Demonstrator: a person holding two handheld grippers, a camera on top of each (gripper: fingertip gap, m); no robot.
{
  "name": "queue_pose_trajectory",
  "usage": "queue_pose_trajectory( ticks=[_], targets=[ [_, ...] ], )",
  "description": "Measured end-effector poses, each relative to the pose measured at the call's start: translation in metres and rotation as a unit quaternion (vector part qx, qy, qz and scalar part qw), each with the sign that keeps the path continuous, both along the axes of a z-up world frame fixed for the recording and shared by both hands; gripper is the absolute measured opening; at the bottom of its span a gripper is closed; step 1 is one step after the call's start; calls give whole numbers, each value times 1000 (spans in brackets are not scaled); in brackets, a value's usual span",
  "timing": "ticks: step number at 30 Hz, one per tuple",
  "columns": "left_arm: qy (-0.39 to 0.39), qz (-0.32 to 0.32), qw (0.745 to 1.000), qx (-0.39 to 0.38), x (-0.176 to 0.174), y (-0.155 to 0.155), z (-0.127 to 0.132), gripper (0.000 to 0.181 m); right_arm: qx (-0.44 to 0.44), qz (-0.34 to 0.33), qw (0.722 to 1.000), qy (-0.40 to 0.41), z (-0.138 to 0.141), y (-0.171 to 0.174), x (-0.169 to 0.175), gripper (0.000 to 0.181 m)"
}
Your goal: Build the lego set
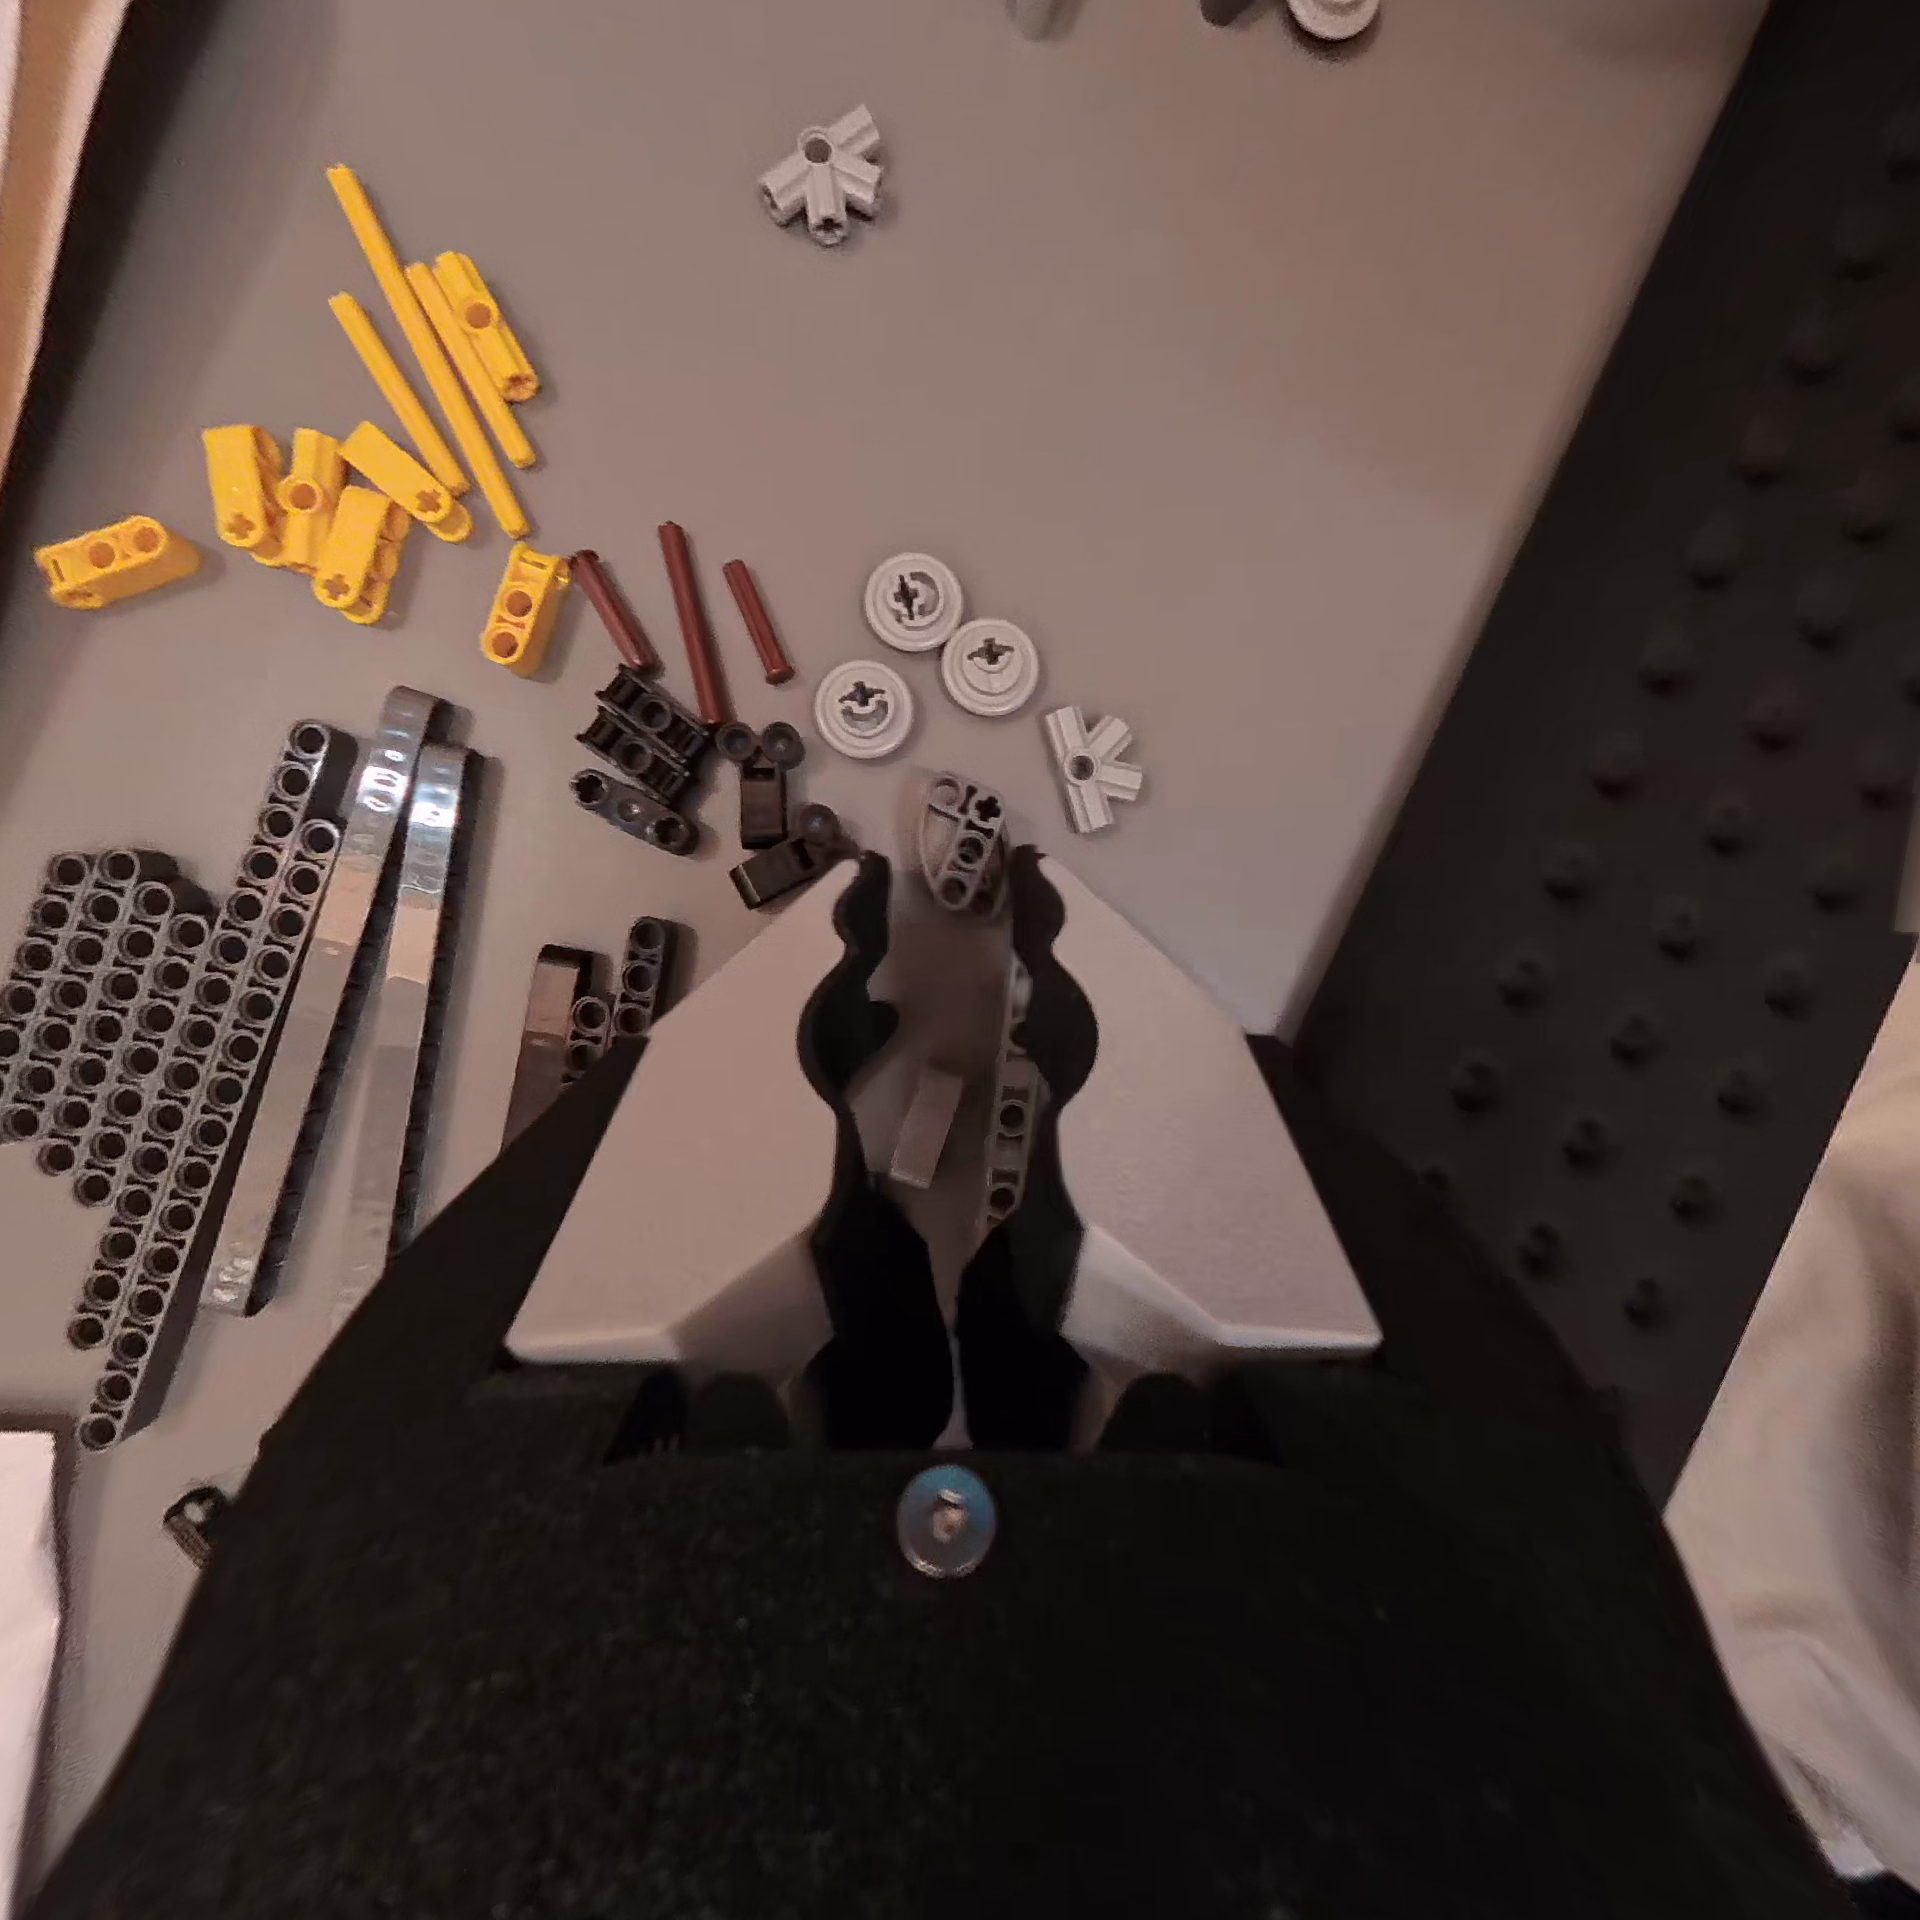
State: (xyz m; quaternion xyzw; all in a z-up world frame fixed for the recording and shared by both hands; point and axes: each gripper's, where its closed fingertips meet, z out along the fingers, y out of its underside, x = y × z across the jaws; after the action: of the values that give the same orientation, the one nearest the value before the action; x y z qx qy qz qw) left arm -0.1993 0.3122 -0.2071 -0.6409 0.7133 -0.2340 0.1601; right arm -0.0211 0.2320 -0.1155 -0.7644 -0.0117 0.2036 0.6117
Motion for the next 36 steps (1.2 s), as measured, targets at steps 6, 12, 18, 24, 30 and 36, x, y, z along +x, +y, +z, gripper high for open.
queue_pose_trajectory(
  ticks=[6,12,18,24,30,36],
  targets=[
    [-35,-6,999,22,7,-5,26,32,2,1,1000,2,1,0,0,20],
    [-83,-65,994,6,81,-46,39,23,12,-11,1000,-2,4,-2,3,20],
    [-46,-102,994,-3,150,-82,10,24,31,-34,999,-6,11,-5,11,18],
    [-57,-95,994,-5,166,-95,5,32,33,-33,999,9,12,-6,13,18],
    [-44,-93,995,7,164,-98,1,27,32,-28,999,12,11,-6,12,18],
    [-45,-65,997,23,158,-100,0,27,33,-28,999,17,12,-6,12,18]
  ],
)
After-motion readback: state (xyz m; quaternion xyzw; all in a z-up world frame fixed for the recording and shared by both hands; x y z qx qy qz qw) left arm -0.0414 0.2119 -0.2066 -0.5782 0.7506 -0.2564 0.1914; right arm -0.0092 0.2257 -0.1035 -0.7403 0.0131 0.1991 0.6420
